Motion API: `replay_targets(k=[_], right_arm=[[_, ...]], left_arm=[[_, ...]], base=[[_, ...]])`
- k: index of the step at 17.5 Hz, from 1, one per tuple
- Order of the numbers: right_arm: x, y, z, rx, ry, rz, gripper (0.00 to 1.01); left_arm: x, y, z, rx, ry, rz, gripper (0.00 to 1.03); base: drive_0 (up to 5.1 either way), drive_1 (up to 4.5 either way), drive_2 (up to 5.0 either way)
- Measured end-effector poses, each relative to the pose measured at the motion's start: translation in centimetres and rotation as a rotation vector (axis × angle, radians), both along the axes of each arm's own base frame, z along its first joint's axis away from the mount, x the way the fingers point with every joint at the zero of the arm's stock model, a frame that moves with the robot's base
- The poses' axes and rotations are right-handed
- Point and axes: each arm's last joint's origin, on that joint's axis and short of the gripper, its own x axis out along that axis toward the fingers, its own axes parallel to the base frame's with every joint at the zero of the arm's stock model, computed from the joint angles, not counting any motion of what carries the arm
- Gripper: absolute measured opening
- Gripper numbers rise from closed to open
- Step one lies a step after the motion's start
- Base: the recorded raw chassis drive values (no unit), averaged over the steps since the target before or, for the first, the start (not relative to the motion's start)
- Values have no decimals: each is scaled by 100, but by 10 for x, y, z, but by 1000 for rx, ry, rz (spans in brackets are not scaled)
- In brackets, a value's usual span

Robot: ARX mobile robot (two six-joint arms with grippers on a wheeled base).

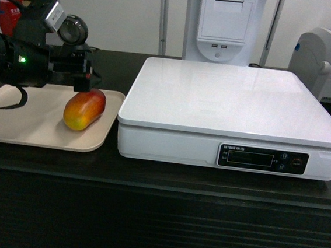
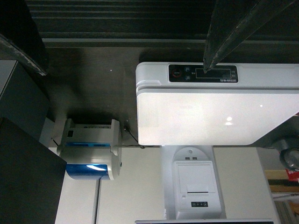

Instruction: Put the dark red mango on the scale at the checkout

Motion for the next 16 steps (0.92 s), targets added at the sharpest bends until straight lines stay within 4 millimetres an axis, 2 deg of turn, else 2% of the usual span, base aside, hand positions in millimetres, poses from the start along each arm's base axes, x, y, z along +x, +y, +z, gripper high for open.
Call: replay_targets(k=[5, 16], right_arm=[[0, 0, 0, 0, 0, 0, 98], [0, 0, 0, 0, 0, 0, 98]], left_arm=[[10, 8, 3, -21, 33, -14, 98], [41, 10, -18, -32, 183, -45, 98]], base=[[0, 0, 0], [0, 0, 0]])
